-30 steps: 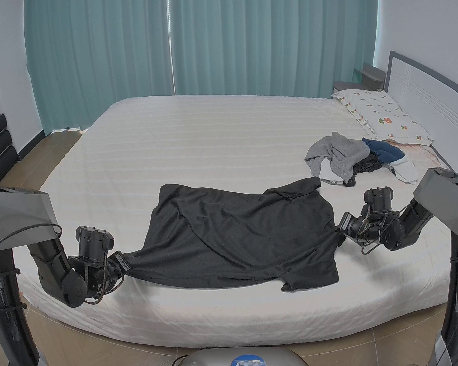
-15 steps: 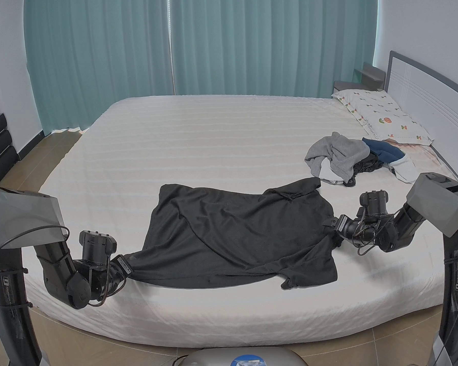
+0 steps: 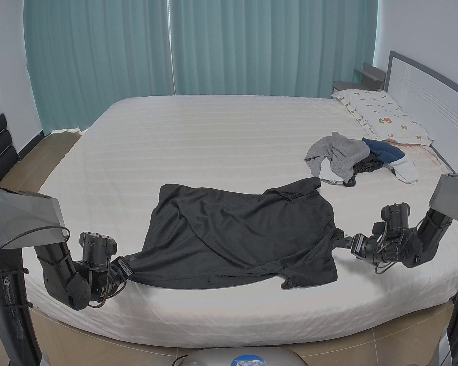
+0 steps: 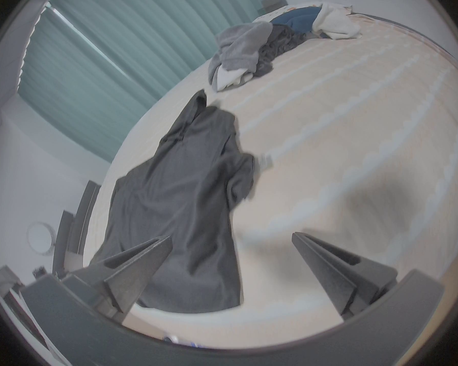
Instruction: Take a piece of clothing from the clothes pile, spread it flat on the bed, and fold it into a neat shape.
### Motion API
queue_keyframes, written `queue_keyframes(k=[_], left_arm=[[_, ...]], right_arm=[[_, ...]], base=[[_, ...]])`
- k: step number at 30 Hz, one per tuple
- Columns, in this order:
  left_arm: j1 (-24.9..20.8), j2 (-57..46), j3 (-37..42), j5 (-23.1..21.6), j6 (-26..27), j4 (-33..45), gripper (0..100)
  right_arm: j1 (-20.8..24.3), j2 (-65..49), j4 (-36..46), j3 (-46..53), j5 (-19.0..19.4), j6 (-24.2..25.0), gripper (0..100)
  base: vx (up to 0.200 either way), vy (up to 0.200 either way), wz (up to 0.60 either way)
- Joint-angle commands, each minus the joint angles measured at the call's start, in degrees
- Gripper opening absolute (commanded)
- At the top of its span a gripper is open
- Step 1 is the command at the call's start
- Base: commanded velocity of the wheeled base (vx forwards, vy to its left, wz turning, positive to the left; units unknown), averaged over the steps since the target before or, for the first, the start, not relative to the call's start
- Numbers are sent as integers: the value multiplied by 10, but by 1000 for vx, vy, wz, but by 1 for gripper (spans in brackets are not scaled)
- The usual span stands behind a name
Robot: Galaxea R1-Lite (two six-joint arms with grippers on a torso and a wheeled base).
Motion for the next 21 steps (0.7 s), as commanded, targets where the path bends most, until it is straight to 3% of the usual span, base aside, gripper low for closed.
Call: queue_keyframes(k=[1,12,18,19,21], left_arm=[[-3,-2,5,-1,1,-1,0],[-3,-1,4,-1,1,-1,0],[-3,0,4,-1,1,-1,0],[-3,0,4,-1,1,-1,0],[-3,0,4,-1,1,-1,0]], right_arm=[[42,-8,-68,104,18,-30,100],[89,42,-87,79,11,-24,100],[102,60,-78,52,-27,-28,100],[102,59,-79,55,-28,-30,0],[101,55,-82,59,-33,-30,0]], base=[[0,0,0],[0,0,0],[0,0,0],[0,0,0],[0,0,0]])
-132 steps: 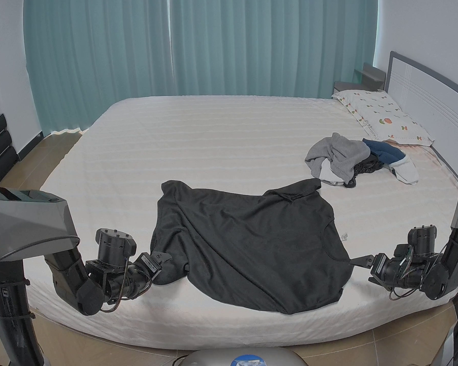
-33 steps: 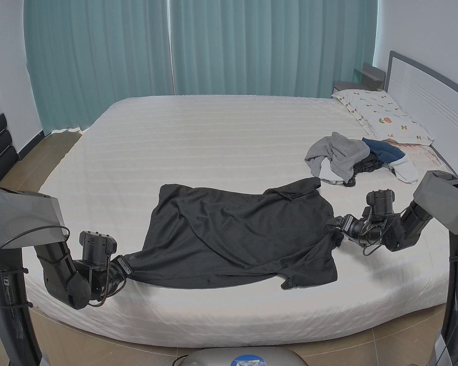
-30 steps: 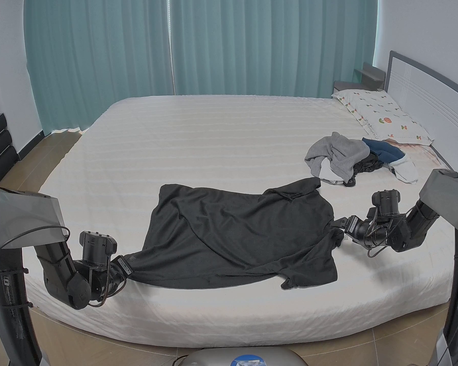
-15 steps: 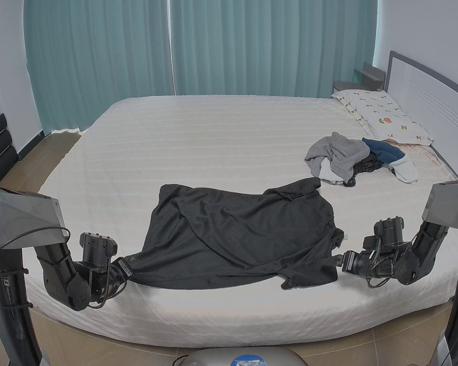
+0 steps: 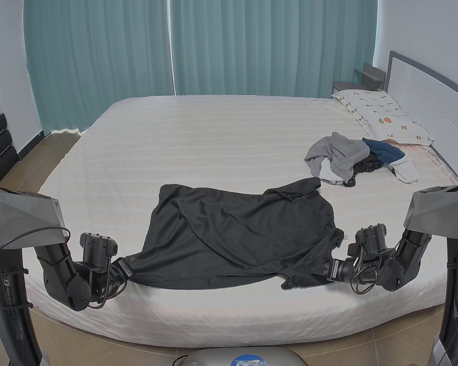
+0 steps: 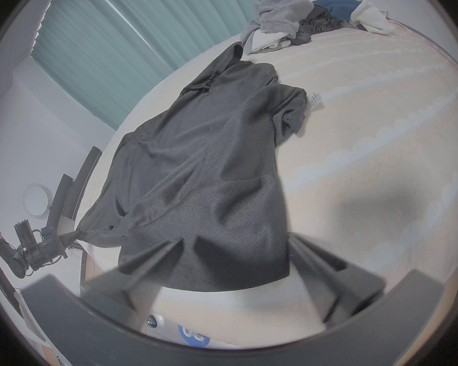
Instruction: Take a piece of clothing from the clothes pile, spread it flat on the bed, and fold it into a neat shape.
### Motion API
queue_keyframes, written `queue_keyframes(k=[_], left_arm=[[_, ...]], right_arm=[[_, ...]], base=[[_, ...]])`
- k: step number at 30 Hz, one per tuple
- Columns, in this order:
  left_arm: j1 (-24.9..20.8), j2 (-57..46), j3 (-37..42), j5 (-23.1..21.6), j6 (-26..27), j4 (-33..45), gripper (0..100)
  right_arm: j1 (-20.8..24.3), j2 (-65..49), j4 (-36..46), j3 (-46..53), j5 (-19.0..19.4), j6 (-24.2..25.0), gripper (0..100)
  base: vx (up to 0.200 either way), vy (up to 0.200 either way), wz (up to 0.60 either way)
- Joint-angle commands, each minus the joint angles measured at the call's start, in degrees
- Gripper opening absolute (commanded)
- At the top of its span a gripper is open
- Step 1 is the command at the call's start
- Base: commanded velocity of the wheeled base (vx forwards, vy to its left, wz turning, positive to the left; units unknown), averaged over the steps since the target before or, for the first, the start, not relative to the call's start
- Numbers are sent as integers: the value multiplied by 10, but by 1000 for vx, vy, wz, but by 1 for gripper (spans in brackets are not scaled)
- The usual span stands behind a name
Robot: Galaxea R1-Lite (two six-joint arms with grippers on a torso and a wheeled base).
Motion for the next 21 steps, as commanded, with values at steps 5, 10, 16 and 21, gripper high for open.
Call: queue_keyframes(k=[5,10,16,21], left_arm=[[-1,-1,5,0,1,3,0],[-1,-6,12,0,6,5,0],[-2,-38,39,0,37,9,0],[-9,-53,66,0,84,38,0]], right_arm=[[-15,-30,1,35,-9,-3,0],[-59,-75,3,78,4,-20,0],[-109,-164,41,147,54,-48,0],[-153,-219,95,193,71,-110,0]], base=[[0,0,0],[0,0,0],[0,0,0],[0,0,0]])
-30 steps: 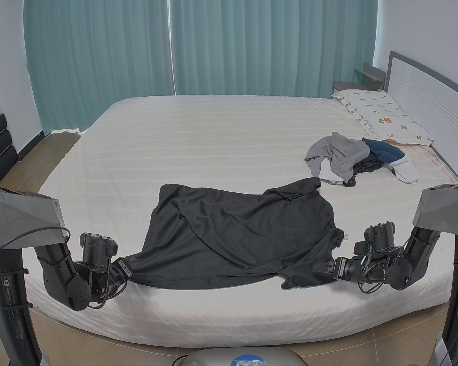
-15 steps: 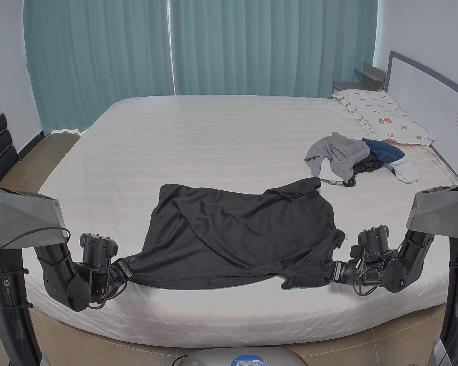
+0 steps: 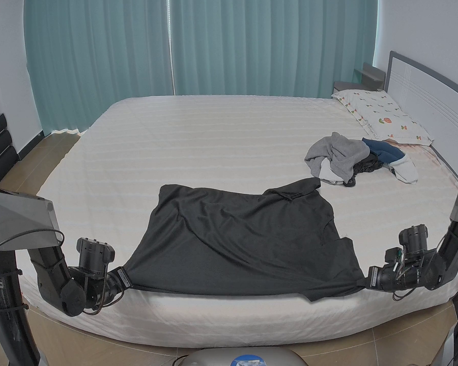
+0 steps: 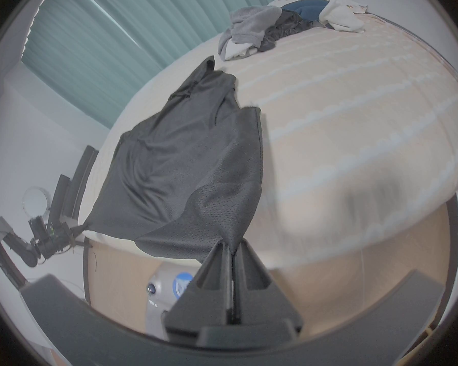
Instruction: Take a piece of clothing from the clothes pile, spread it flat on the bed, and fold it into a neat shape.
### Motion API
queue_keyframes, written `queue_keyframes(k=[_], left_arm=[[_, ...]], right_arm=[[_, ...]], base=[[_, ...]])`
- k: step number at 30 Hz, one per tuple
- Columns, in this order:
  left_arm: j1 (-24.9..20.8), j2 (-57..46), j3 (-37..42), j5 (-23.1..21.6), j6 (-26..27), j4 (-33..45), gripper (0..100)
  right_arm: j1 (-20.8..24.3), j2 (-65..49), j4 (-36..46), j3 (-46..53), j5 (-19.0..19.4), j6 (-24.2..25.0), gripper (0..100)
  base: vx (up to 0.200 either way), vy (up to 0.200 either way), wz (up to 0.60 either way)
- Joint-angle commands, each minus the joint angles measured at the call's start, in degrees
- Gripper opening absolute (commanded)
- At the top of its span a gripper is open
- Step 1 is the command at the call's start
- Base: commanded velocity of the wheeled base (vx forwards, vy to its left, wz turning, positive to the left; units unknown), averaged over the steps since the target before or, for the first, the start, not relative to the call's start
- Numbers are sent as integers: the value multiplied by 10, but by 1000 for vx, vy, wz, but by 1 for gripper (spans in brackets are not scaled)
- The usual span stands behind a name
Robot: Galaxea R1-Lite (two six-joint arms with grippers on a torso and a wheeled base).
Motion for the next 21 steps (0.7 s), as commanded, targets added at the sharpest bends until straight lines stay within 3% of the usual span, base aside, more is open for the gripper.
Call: queue_keyframes(k=[1,3,4,12,21], left_arm=[[-9,-26,27,1,30,32,0],[-9,-27,27,1,31,34,0],[-19,-28,28,1,33,66,0],[-51,-24,30,2,34,129,0],[-52,-17,27,3,34,133,0]], right_arm=[[-46,-75,40,48,16,-47,0],[-47,-76,41,49,16,-49,0],[-59,-79,57,61,18,-75,0],[-55,-43,57,75,15,-91,0],[-50,15,51,68,12,-118,0]], base=[[0,0,0],[0,0,0],[0,0,0],[0,0,0],[0,0,0]])
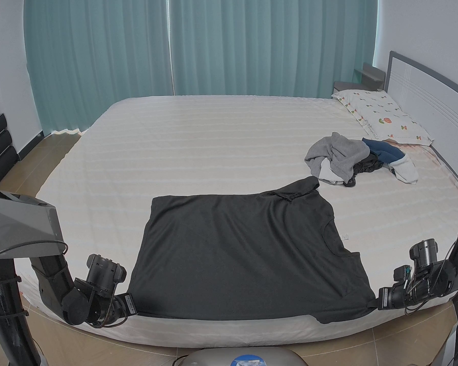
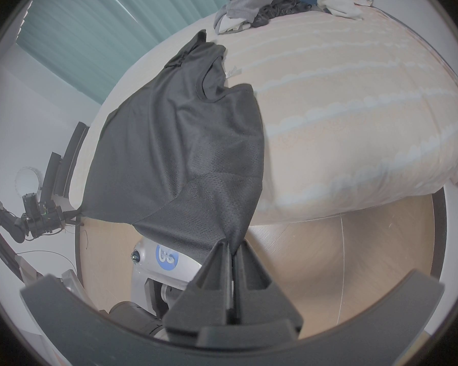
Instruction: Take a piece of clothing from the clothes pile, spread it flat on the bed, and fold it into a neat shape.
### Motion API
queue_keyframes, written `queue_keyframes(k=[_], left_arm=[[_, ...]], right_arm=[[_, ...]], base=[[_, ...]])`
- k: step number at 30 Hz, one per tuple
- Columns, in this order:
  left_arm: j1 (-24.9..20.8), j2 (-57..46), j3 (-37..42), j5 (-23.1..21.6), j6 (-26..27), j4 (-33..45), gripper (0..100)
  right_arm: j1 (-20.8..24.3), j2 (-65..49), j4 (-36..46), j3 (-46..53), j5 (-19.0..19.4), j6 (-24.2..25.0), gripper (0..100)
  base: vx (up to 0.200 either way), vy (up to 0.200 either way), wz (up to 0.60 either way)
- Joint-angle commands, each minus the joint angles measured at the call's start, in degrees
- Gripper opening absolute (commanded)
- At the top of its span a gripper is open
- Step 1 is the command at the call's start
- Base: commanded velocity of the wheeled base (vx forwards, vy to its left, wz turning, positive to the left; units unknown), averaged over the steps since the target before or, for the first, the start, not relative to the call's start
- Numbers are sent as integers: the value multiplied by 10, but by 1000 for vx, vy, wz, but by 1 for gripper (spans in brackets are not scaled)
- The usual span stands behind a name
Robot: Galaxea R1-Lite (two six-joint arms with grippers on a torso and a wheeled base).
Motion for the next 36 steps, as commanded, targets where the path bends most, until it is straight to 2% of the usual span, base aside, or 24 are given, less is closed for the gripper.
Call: queue_keyframes(k=[1,8,14,18,22,26,27,28,30,31,36], left_arm=[[-1,7,-2,0,0,-1,100],[4,3,-19,-2,-6,-4,100],[11,-24,-38,-9,-7,-4,100],[12,-44,-39,-37,-8,-7,100],[14,-47,-36,-47,-19,-31,100],[18,-40,-37,-47,-20,-40,100],[18,-40,-37,-47,-20,-40,100],[19,-39,-38,-47,-20,-40,100],[20,-39,-38,-47,-20,-40,100],[21,-39,-38,-47,-20,-40,100],[21,-39,-39,-48,-21,-41,100]], right_arm=[[6,39,-3,-5,0,-5,0],[5,8,-17,-40,3,7,0],[6,-41,-8,-81,10,115,0],[0,-29,-15,-76,17,134,0],[-24,-22,-8,-73,18,127,0],[-26,-13,-9,-42,21,71,0],[-26,-13,-9,-42,21,71,0],[-26,-12,-10,-29,21,36,0],[-23,-13,-10,-25,21,31,0],[-22,-14,-12,-23,22,31,100],[-24,-19,-15,-27,22,36,100]], base=[[0,0,0],[0,0,0],[0,0,0],[0,0,0],[0,0,0],[0,0,0],[0,0,0],[0,0,0],[0,0,0],[0,0,0],[0,0,0]])
